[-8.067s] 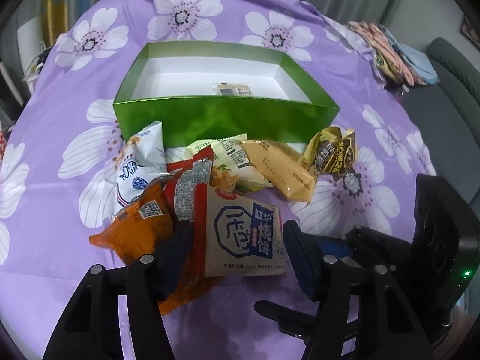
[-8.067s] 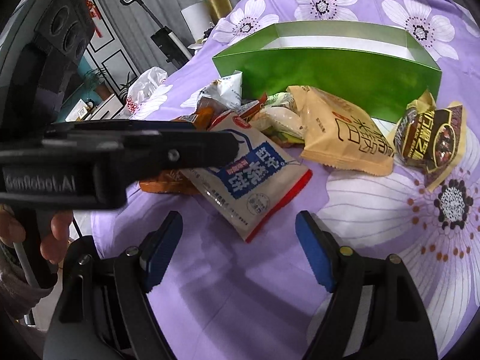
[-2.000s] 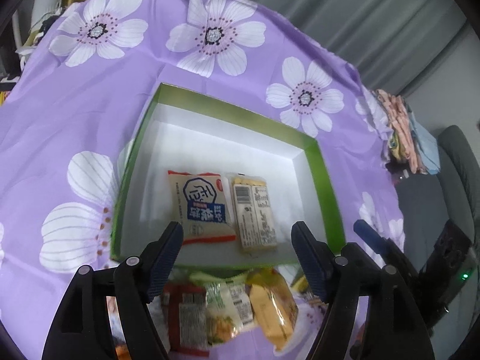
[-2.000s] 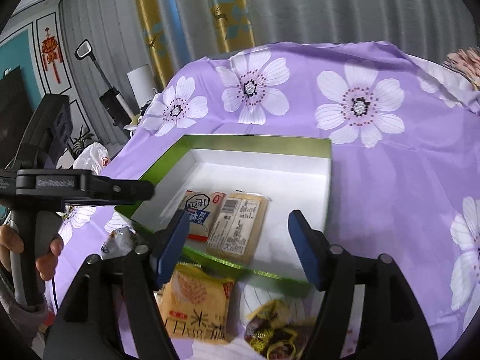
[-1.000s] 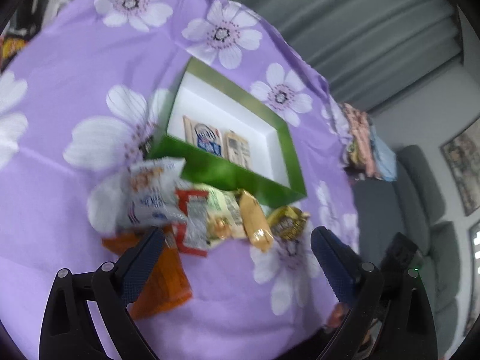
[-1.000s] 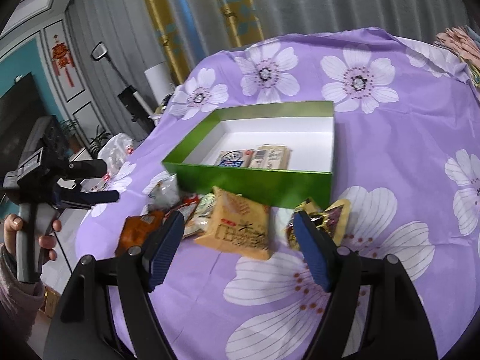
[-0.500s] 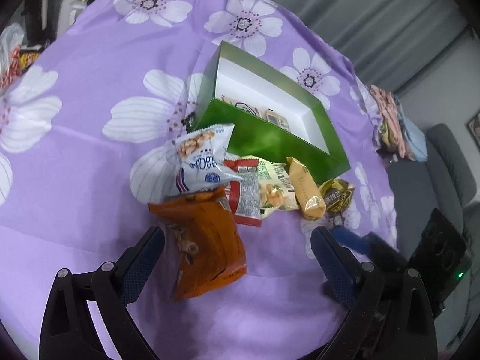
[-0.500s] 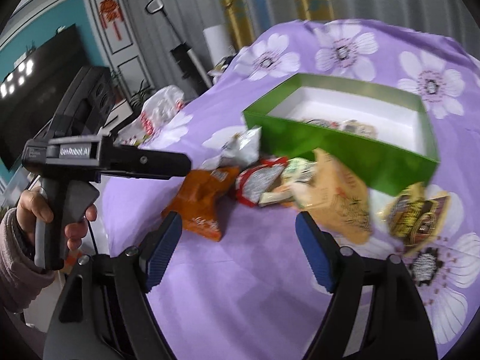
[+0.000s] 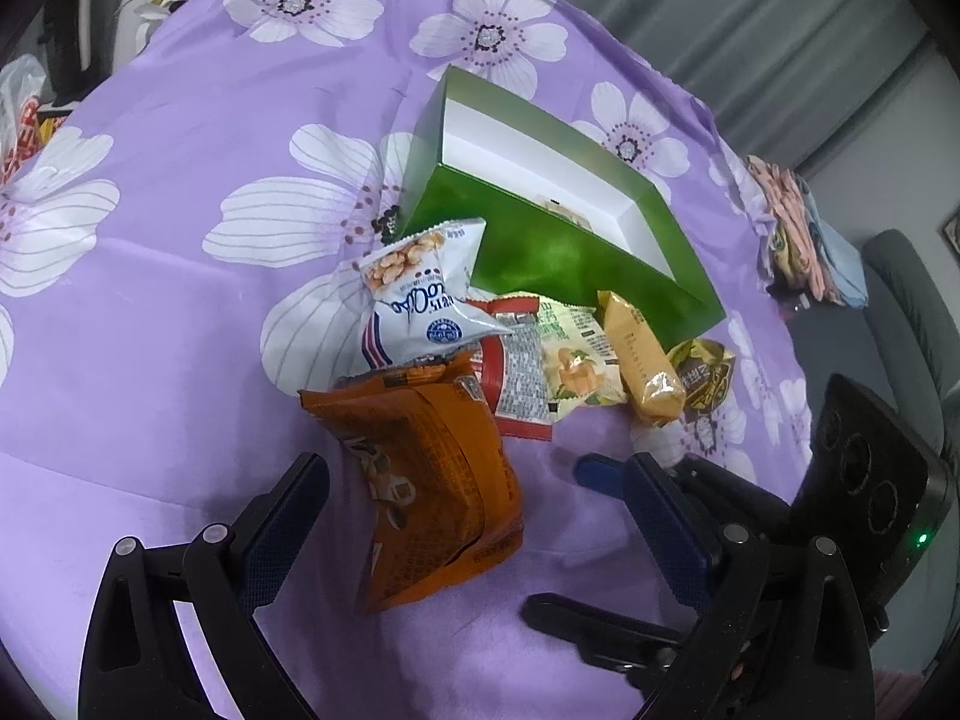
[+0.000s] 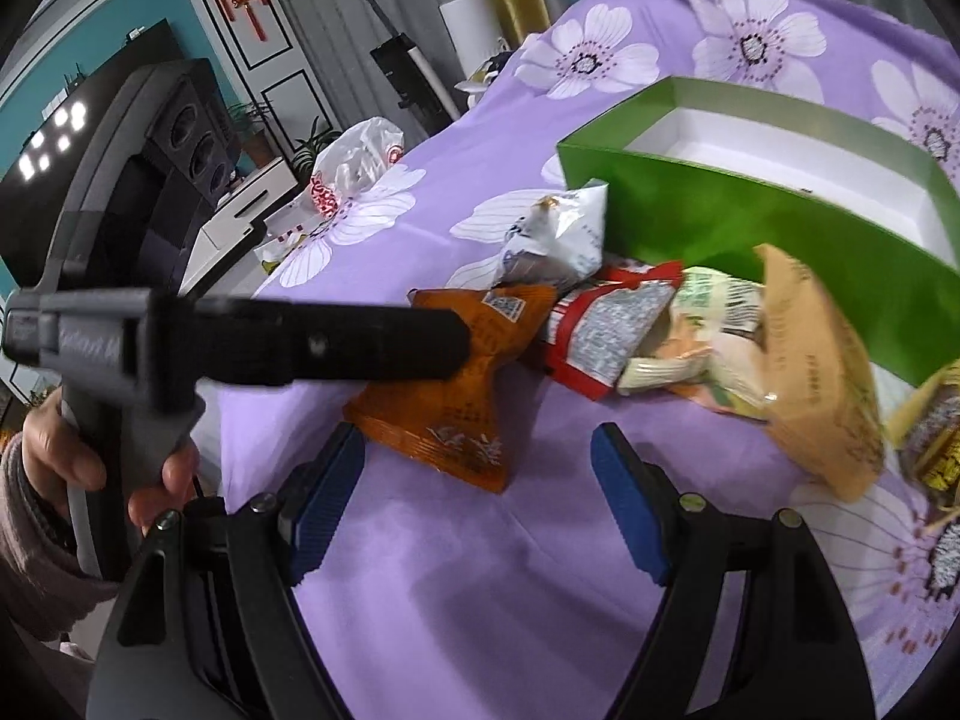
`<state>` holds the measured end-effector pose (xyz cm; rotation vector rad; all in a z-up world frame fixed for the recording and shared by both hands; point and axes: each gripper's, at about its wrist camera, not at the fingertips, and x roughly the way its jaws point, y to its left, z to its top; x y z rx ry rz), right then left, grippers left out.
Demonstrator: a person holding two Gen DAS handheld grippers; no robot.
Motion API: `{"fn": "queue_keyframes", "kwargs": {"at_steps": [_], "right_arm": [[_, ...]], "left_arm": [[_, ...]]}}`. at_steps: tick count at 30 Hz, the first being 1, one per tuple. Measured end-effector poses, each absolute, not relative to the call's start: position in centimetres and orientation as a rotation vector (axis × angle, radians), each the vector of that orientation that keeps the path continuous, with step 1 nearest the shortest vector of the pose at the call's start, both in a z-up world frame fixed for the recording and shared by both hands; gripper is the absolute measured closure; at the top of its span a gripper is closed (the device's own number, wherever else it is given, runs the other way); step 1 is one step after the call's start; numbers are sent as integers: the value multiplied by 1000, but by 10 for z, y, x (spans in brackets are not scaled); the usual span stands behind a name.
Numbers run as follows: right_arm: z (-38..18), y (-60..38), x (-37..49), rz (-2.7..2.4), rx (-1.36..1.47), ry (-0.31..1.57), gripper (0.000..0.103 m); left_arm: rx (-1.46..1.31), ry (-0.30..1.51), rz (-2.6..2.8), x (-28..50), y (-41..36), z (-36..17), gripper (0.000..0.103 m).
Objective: Organize snacks
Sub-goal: 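Grasp the orange snack bag with the right tool and lift it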
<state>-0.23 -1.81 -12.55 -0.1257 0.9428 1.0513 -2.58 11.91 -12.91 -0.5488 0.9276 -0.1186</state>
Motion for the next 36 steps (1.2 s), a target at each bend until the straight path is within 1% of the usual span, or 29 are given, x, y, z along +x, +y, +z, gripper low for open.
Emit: {"fn": "queue_keyframes", "kwargs": {"at_steps": [10, 12, 14, 16, 19, 21, 22, 23, 25, 27, 28, 29, 33, 36], "right_arm": [[-134, -2, 2, 1086, -115, 977, 25], [-136, 0, 4, 1095, -105, 986, 26], [-137, 2, 5, 1098, -102, 992, 28], [-138, 6, 6, 1101, -104, 997, 30], [-140, 8, 7, 1110, -104, 1007, 33], [-141, 10, 7, 1111, -106, 1014, 36], [-141, 10, 7, 1112, -107, 1016, 37], [-142, 9, 7, 1113, -107, 1017, 39], [-142, 9, 8, 1121, -102, 1024, 45], [-142, 11, 8, 1138, -95, 1035, 58], [-142, 13, 7, 1145, -98, 1038, 59], [-142, 14, 6, 1146, -105, 1036, 62], [-142, 18, 2, 1155, -126, 1031, 66], [-142, 17, 1, 1156, -117, 1030, 67]], "left_arm": [[-543, 936, -119, -25, 117, -136, 5], [-541, 934, -120, -26, 117, -136, 7], [-542, 938, -121, -26, 117, -136, 17], [-547, 945, -125, -25, 117, -137, 23], [-549, 948, -126, -24, 119, -138, 26], [-552, 946, -126, -24, 119, -138, 35], [-550, 943, -121, -25, 120, -138, 42], [-547, 941, -120, -25, 120, -137, 46], [-553, 941, -123, -25, 120, -138, 48], [-554, 940, -122, -25, 120, -138, 52], [-552, 940, -120, -25, 121, -138, 56], [-553, 940, -121, -25, 120, -138, 57], [-561, 935, -139, -26, 121, -138, 58], [-555, 929, -145, -28, 119, -135, 58]]}}
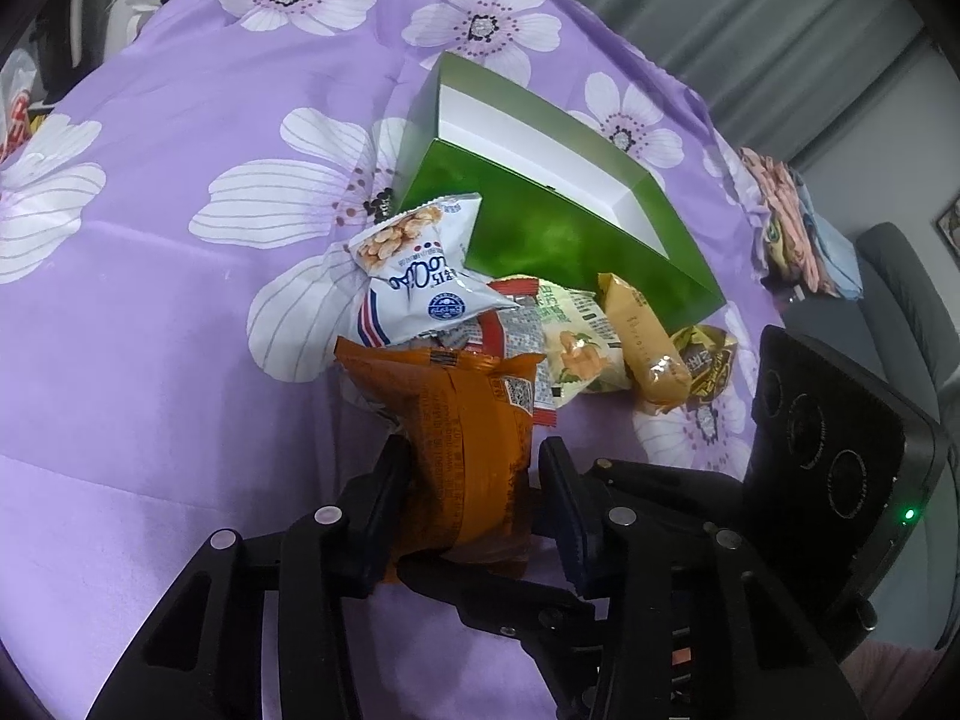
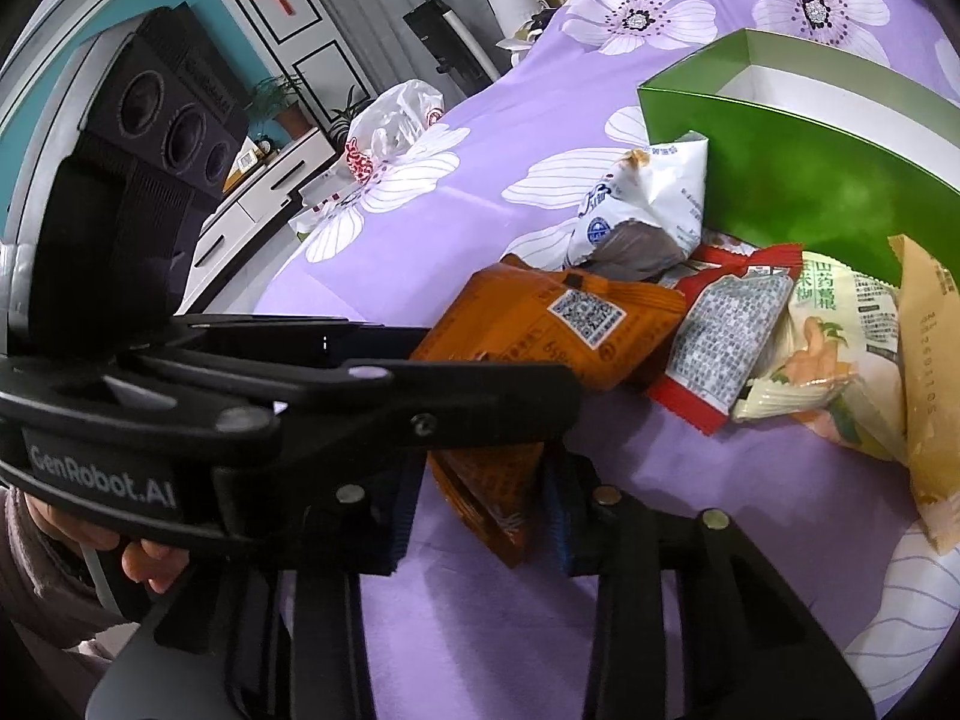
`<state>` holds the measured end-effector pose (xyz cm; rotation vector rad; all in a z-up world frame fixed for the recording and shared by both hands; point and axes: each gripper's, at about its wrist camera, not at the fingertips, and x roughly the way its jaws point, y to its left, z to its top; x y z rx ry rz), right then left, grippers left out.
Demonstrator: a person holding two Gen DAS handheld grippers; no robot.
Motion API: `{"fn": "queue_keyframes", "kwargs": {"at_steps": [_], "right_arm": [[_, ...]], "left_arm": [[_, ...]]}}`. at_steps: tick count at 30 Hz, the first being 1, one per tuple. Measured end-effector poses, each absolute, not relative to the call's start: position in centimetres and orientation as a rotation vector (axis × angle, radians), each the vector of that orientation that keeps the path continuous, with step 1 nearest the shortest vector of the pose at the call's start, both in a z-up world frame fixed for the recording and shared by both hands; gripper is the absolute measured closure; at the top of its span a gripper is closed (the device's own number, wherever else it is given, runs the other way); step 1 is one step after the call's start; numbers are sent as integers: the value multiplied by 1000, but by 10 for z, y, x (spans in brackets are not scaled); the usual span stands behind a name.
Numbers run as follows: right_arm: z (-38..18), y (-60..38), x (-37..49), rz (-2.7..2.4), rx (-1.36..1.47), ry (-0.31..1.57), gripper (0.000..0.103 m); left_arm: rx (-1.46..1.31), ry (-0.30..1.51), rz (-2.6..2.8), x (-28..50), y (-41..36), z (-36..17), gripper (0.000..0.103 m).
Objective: Organize snacks
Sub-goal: 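Grasp the orange snack bag with the right tool and lift it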
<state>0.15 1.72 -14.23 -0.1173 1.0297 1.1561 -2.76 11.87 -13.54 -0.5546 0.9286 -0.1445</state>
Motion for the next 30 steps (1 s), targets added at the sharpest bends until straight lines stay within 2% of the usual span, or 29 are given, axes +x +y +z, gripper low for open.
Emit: {"fn": "queue_keyframes", "kwargs": {"at_steps": [19, 30], "right_arm": [[-106, -12, -9, 1151, -122, 910, 69], [-83, -47, -2, 1080, -122, 809, 69]], "left_arm": [[-441, 871, -178, -40, 86, -93, 59], [-327, 836, -255, -21, 48, -64, 59]]}}
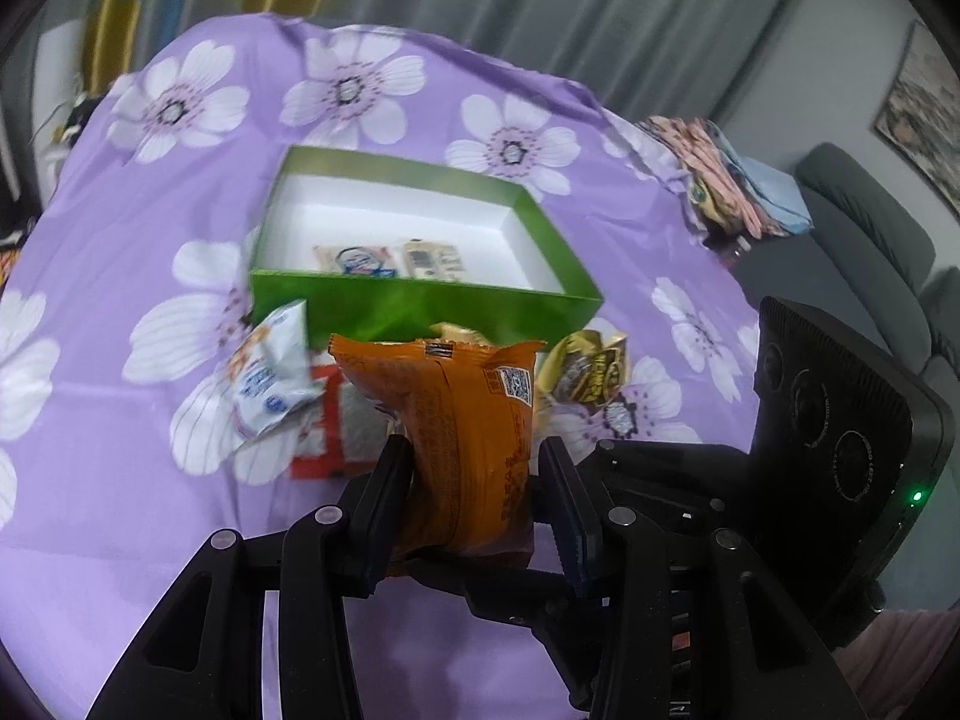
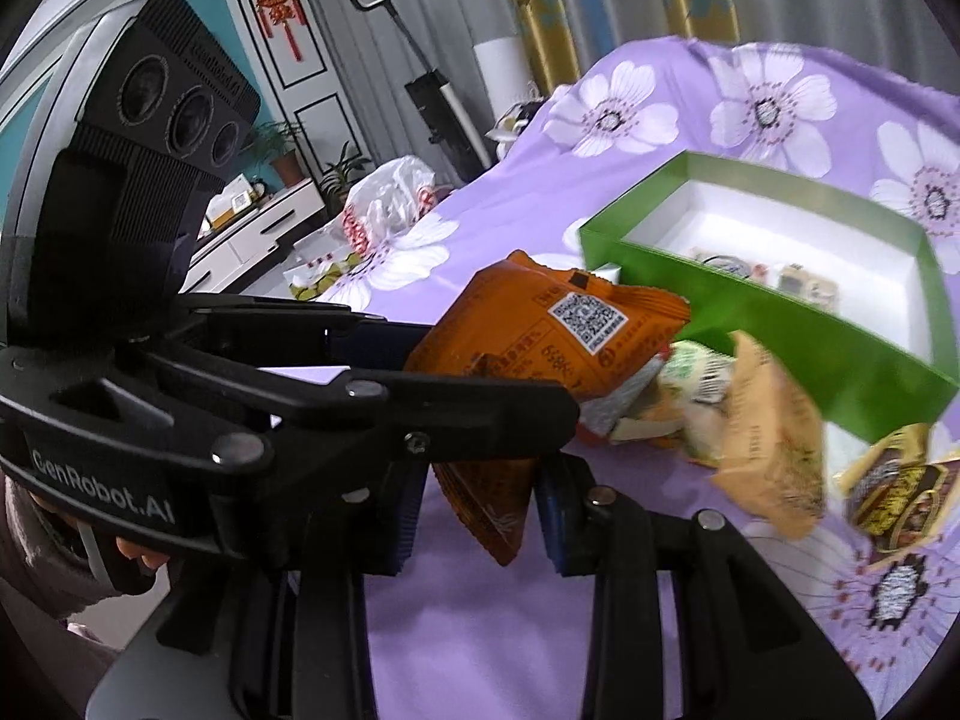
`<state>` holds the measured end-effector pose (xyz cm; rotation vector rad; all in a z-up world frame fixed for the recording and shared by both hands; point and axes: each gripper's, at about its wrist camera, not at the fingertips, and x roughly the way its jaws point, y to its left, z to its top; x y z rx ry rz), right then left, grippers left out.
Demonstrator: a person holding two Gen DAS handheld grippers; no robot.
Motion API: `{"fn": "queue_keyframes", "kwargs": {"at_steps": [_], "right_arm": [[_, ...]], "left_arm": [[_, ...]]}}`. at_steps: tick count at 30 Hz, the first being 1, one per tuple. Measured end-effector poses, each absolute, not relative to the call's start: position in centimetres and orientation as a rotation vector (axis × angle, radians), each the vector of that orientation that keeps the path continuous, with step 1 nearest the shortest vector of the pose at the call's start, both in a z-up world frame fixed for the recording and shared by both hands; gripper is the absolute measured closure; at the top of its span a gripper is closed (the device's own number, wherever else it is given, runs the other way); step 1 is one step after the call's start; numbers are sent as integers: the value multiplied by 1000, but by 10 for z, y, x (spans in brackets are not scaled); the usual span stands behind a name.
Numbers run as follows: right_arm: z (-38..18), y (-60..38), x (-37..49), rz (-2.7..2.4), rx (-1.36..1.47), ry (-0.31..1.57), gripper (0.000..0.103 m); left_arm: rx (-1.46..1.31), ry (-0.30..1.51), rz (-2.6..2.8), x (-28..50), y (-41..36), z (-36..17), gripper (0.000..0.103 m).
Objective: Organize snacks
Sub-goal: 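Grasp the orange snack bag with the right tool and lift it, then carry the orange bag into the green box and open the right tool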
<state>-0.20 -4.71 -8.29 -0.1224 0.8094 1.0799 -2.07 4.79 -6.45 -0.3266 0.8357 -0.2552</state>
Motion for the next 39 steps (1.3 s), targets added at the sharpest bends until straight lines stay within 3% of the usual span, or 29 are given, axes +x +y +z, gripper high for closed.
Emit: {"fn": "queue_keyframes", "kwargs": {"at_steps": [18, 39], "right_arm": [[-73, -92, 15, 966, -69, 745, 69], [-28, -88, 81, 913, -124, 597, 69]], "left_arm": [[-230, 840, -361, 21, 3, -50, 59], [-205, 728, -403, 84, 12, 0, 59]]}}
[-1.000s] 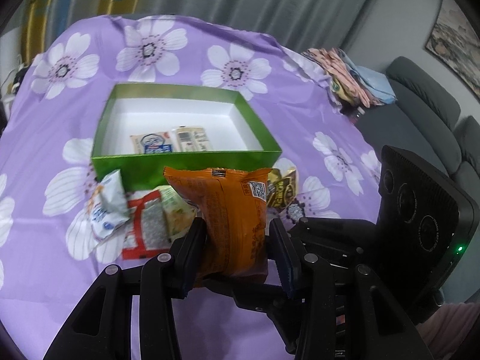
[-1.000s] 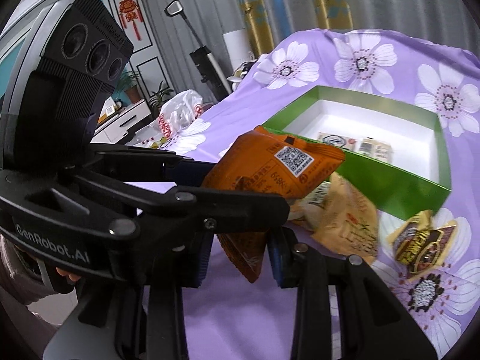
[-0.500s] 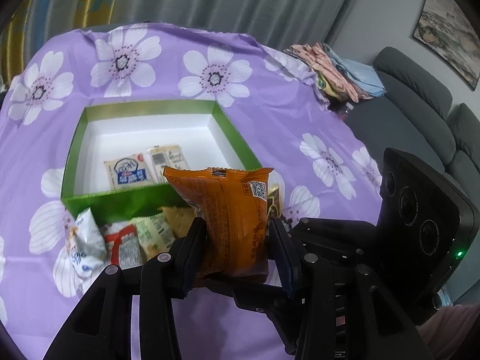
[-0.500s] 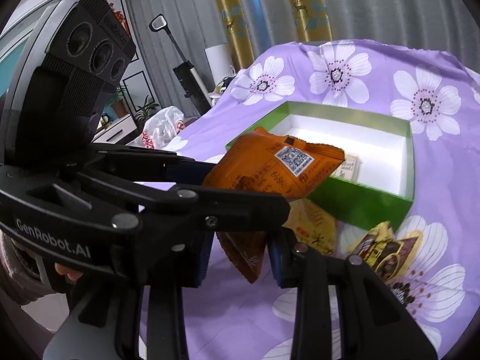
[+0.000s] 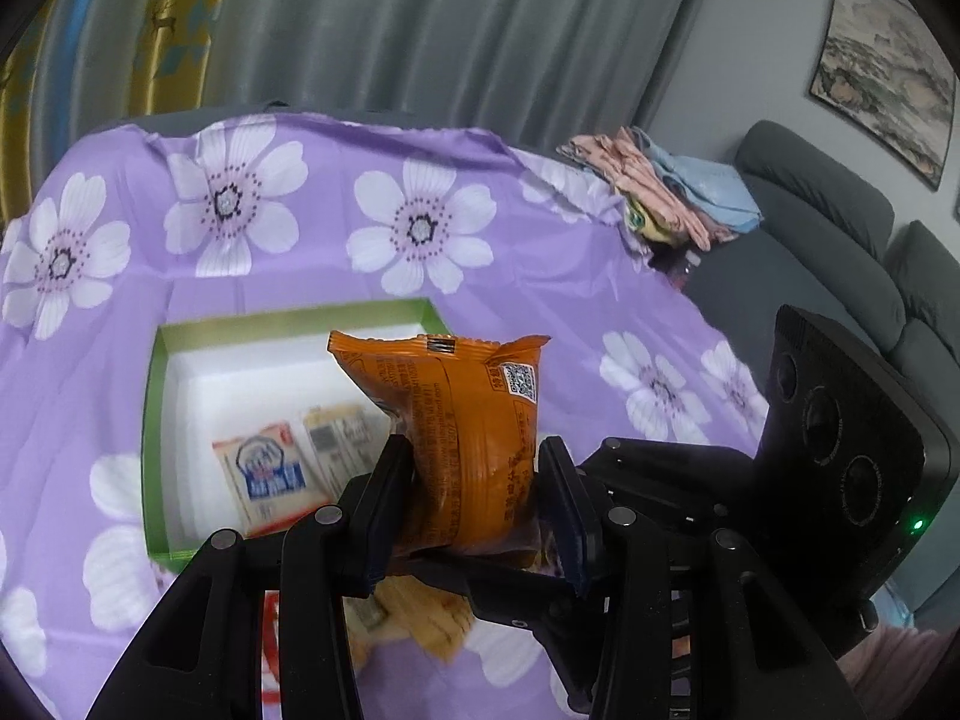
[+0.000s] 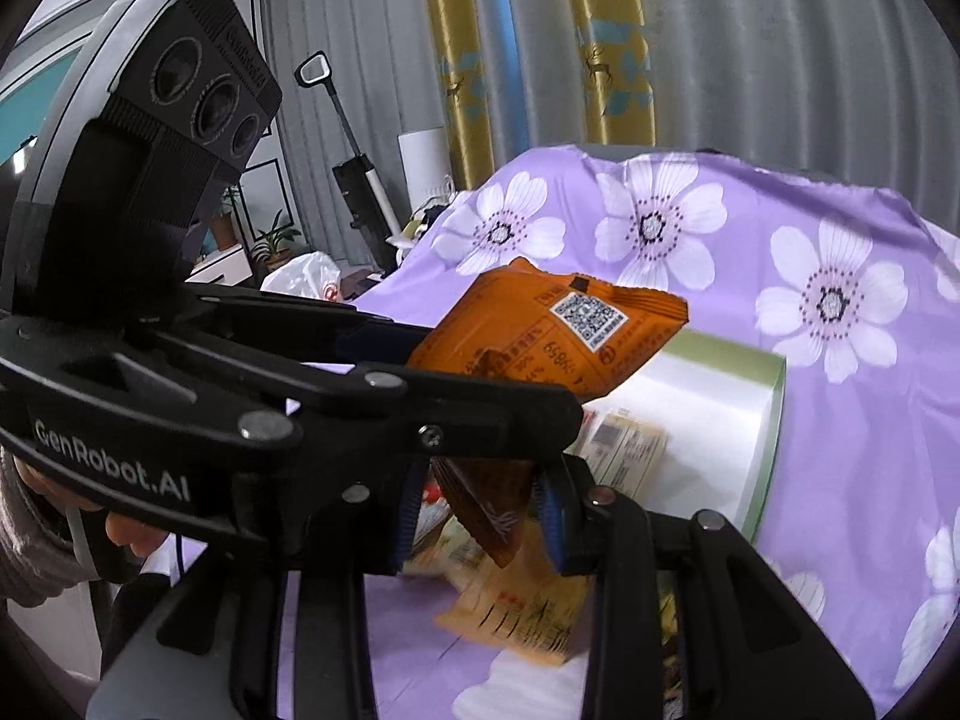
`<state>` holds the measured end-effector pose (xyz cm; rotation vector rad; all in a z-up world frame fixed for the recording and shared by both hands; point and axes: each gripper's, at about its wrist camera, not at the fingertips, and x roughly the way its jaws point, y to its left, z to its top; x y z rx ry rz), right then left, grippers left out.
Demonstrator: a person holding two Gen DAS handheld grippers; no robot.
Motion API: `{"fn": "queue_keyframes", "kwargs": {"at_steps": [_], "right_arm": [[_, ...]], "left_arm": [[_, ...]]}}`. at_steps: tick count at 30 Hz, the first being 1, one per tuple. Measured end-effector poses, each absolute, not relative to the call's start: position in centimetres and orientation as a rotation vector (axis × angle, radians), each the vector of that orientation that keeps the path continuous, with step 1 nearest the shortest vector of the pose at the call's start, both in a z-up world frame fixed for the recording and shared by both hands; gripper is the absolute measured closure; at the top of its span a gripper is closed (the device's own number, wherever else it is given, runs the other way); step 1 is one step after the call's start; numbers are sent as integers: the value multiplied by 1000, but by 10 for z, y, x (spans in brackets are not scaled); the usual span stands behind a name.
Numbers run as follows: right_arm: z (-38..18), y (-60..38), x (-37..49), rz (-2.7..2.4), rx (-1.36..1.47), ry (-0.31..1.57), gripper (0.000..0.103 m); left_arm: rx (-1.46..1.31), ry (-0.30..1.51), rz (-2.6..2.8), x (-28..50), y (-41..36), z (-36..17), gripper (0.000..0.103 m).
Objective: Organize snacks
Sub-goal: 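Carry the orange bag into the green box and open the right tool, then withdraw the right tool from the box toward the remaining snacks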
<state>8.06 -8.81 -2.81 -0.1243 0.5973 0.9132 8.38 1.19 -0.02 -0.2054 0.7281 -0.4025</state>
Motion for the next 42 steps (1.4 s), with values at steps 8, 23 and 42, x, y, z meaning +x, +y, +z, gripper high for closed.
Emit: {"fn": "queue_keyframes", "kwargs": {"at_steps": [8, 23, 42], "right_arm": [[-38, -77, 115, 896, -130, 637, 69], [-81, -62, 150, 876, -124, 778, 69], [-80, -78, 150, 771, -83, 785, 62]], "left_arm": [[-285, 762, -410, 125, 30, -12, 59], [-384, 872, -381, 162, 46, -64, 59], [-360, 847, -246, 154, 59, -61, 40]]}}
